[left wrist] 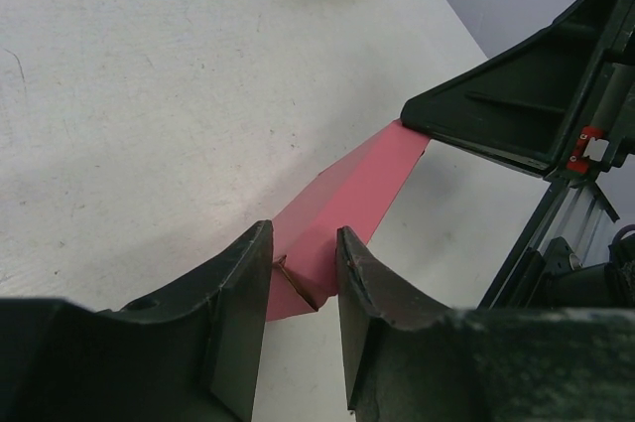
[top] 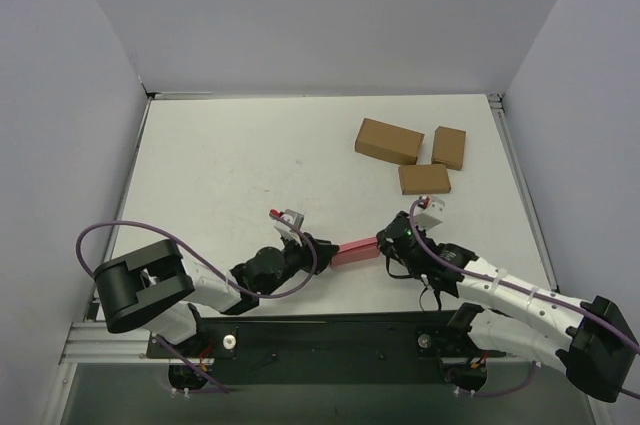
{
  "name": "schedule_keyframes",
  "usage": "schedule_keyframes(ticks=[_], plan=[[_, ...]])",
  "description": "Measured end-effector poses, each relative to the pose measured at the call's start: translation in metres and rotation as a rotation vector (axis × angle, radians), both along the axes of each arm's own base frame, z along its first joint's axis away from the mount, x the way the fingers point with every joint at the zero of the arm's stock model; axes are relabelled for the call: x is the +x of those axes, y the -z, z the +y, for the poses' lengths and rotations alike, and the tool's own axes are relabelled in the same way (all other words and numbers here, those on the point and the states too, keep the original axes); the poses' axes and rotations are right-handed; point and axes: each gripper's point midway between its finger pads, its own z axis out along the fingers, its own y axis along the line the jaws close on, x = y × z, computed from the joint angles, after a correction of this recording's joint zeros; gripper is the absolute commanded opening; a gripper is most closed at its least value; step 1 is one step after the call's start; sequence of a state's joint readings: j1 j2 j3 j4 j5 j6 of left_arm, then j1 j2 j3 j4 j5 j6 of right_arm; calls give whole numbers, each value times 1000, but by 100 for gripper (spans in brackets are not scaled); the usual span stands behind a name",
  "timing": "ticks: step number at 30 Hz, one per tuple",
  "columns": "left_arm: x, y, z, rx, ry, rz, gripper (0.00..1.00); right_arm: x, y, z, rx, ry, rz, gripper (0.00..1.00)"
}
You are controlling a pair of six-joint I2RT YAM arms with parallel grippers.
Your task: Fold the paper box
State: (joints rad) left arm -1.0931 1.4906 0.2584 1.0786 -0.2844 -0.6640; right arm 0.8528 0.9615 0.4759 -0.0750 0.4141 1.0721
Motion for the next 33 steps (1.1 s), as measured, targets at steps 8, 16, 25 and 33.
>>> schedule_keyframes(ticks=[8,16,25,33], plan=[[0,1,0,7,0,-15,38,-1,4,-3,25,5,-32,0],[2,4,-3,49,-10,-26,38,-3,5,-6,27,-8,-76,0],[7,7,-12,120,-37,-65,38,-4,5,-15,-59,-10,-115,17],[11,10,-28,177,-72,-87,37,-9,6,-33,-181,-12,-81,32]])
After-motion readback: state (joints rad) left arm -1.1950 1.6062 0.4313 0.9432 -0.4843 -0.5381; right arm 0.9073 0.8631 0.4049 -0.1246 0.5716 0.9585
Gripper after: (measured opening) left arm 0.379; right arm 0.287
